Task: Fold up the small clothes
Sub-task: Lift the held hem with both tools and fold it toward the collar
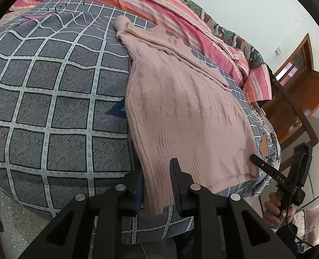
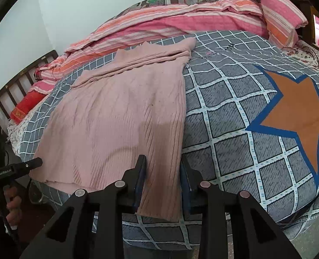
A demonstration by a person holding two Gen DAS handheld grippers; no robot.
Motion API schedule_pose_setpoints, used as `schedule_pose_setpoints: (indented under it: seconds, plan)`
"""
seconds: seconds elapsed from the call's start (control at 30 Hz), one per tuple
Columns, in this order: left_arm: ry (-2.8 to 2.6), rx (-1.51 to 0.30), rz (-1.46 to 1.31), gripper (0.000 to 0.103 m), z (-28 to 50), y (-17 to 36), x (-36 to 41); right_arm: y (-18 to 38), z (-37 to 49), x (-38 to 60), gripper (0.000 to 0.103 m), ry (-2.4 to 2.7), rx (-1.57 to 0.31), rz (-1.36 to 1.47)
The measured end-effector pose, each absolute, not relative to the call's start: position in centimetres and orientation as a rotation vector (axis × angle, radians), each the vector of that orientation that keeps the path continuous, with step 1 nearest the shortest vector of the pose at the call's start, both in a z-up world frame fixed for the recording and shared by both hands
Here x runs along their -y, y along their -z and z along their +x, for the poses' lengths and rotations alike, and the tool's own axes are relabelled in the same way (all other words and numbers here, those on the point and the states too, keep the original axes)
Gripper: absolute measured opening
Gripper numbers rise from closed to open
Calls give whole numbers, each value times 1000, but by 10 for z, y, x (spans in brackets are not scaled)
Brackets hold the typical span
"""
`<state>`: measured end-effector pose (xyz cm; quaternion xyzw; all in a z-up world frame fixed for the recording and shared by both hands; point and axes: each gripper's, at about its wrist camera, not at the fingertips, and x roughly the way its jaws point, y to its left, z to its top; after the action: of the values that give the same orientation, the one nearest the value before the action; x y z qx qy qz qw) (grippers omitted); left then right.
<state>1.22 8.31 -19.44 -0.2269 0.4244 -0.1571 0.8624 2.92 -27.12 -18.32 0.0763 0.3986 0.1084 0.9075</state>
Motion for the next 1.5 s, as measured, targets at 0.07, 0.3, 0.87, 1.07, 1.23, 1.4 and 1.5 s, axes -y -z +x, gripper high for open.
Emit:
schedule_pose_setpoints:
  seconds: [0.07,0.3,0.87,1.07,1.23,1.4,1.5]
  plan:
    - [330,-896,-487,20,13,194,-83,187,31,271,30,-235,-851,172]
    - [351,-895,-485,20,6,195,-85,186,21,280,29,-298,-852,192]
    - [389,-909,-489,20,9,193,-87,181,18,300,30,-275,-826,223]
    - [391,-915,-488,20,14,195,-83,188,22,295,30,-300,-851,237]
    - [379,-914,-497,20,19,196,-78,193,26,275,24,-310,-863,184]
    - [311,-881,-470,7,17,194,-85,182,19,287,5,-250,-791,134]
    - [317,-882,-498,7,15,196,-96,180,16,310,4,-215,-791,172]
